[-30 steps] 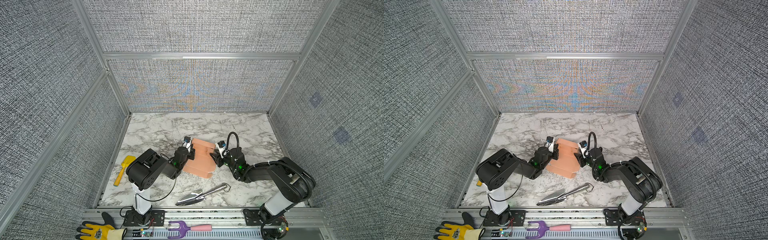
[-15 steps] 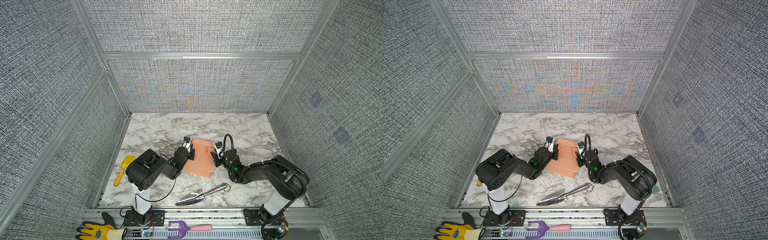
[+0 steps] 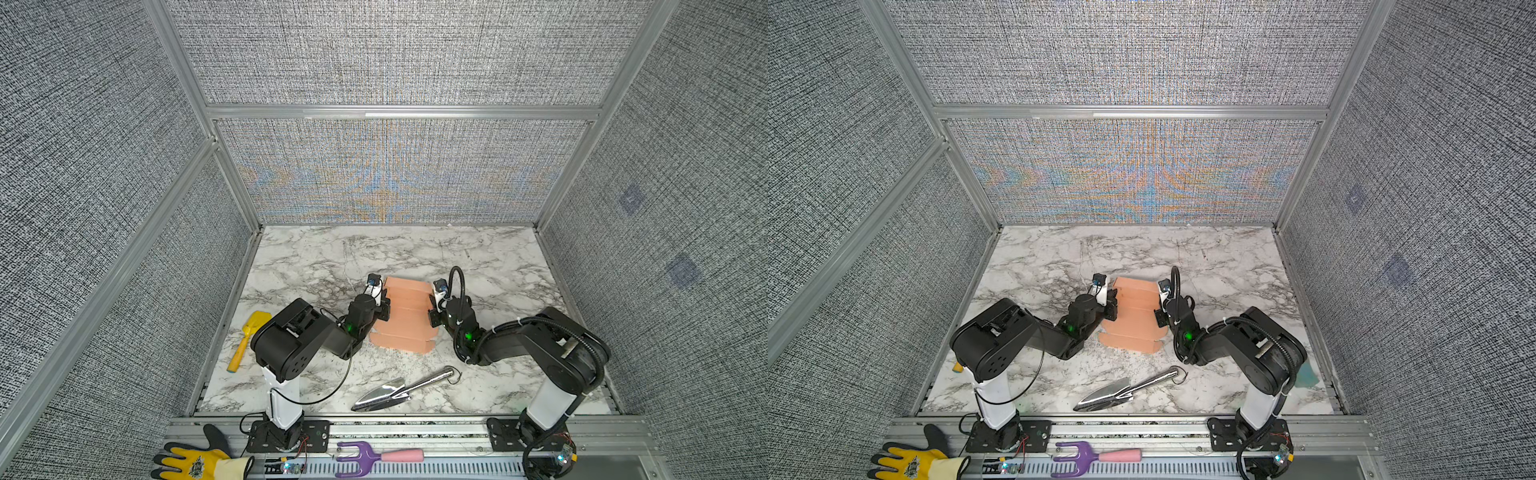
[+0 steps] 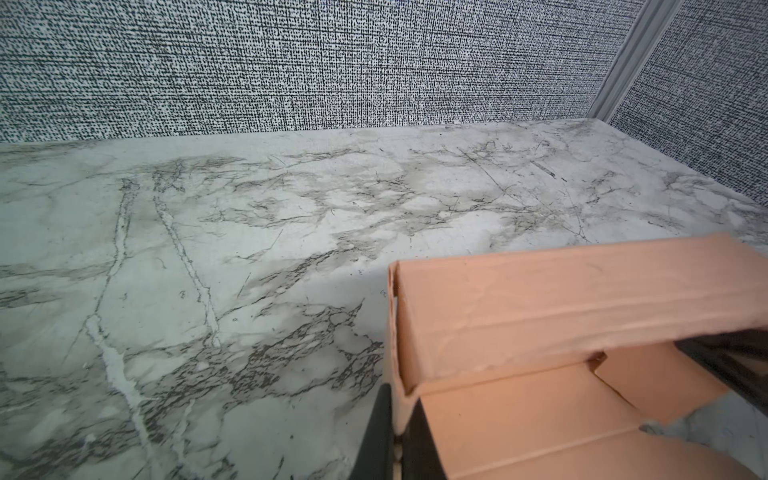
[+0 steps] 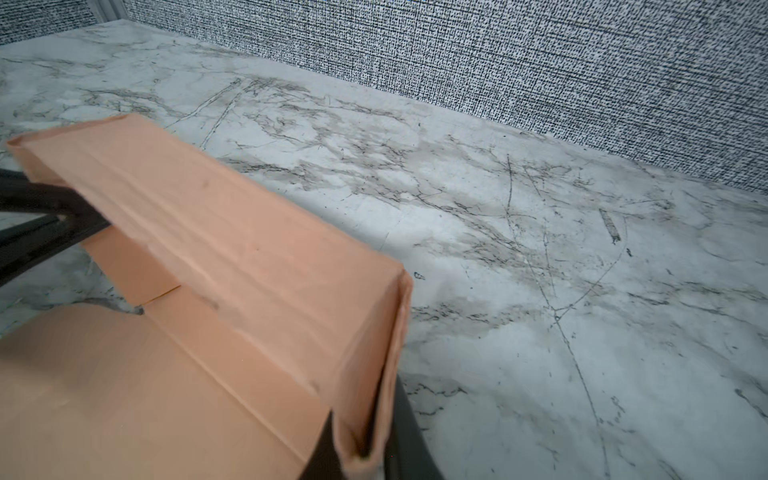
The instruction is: Fold the paper box
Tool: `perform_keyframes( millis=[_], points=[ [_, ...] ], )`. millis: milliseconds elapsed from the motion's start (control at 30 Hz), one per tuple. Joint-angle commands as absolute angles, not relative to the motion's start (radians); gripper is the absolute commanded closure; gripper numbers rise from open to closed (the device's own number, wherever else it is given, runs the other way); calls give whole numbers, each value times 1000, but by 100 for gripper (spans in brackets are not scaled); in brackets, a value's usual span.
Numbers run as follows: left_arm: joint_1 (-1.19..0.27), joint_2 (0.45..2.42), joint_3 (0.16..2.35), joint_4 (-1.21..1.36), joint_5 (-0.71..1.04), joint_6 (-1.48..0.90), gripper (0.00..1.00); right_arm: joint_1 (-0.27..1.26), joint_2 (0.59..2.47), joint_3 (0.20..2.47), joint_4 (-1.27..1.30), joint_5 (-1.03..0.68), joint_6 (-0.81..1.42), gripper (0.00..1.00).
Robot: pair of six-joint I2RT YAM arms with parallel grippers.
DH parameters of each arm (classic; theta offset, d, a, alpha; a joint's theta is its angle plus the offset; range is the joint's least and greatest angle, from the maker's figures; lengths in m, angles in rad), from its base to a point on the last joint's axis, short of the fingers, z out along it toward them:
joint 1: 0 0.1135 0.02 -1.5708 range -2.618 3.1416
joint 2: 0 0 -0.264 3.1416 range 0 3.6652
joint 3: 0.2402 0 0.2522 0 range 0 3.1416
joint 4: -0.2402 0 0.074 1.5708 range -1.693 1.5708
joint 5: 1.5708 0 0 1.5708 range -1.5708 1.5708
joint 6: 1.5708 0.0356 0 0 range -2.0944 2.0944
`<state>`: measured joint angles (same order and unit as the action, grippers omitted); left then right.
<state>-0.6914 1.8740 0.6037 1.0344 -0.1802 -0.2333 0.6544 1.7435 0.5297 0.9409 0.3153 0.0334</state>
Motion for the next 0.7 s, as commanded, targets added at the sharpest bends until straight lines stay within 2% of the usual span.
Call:
perform_keyframes(
  millis=[0,133,367,667],
  points=[
    [-695,1865,603,1043,-160,-233,100,658,1750,539,970,318,52,92],
    [-699,1862,606,1029,-168,-254,100,664,1750,553,946,345,65,100],
    [-713,1821,636,909,-198,-347,100,668,1737,600,845,362,120,100],
    [-719,1752,739,589,-193,-433,100,675,1666,729,478,339,245,100]
  ],
)
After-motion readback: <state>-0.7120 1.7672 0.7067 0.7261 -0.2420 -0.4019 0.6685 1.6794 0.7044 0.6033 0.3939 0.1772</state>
